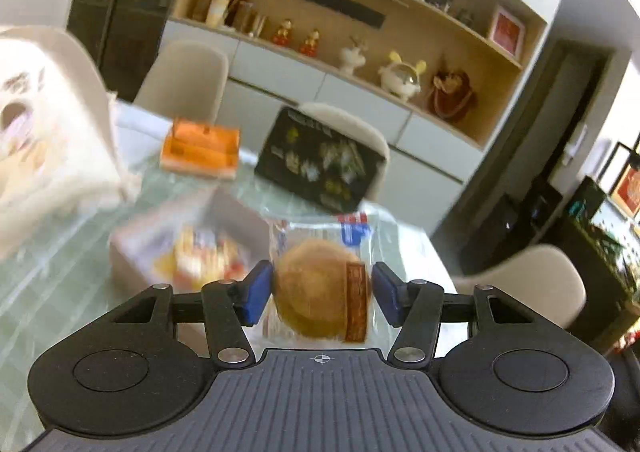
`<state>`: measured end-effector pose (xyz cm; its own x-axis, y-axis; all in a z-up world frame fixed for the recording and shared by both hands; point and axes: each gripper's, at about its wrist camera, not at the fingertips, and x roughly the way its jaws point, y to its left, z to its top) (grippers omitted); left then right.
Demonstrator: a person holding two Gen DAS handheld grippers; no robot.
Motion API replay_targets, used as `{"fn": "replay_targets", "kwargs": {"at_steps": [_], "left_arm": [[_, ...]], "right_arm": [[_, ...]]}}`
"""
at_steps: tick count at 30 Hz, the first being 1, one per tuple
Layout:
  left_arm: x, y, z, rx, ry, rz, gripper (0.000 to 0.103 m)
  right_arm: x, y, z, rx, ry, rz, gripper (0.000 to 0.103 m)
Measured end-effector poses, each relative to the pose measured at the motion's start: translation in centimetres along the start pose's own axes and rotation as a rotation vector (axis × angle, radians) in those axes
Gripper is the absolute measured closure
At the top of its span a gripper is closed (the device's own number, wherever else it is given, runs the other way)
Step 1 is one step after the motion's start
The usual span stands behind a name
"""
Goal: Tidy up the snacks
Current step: 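Lift pastry and white packet and carry them toward the pink box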
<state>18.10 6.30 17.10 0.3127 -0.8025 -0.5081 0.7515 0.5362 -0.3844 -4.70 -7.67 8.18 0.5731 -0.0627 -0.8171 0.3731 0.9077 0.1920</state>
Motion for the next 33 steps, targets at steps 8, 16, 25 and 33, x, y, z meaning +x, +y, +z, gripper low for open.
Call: {"fn": "replay_targets", "kwargs": {"at_steps": [8, 16, 25, 33], "left_arm": [[1.6, 1.7, -2.2, -0.107, -0.014, 0.035, 0.046], [-3.2, 2.9, -13.6, -0.246, 0.216, 0.091, 0.046], [-7.5, 1.5, -18.0, -0.235, 0.287, 0.245, 0.046], [-8.6, -1.7, -21.1, -0.11, 0.406, 0.296, 0.046]], "right_arm": [[-4.7, -0.1, -1.6, 0.013, -0.056, -0.095, 0.028], [-4.4, 0.0, 4.6, -0.045, -0.118, 0.01, 0.028], [-0.4, 2.5, 21.7, -0.044, -0.208, 0.11, 0.017], [5.2, 0.4, 11.5, -0.122, -0.012, 0.151, 0.017]]}}
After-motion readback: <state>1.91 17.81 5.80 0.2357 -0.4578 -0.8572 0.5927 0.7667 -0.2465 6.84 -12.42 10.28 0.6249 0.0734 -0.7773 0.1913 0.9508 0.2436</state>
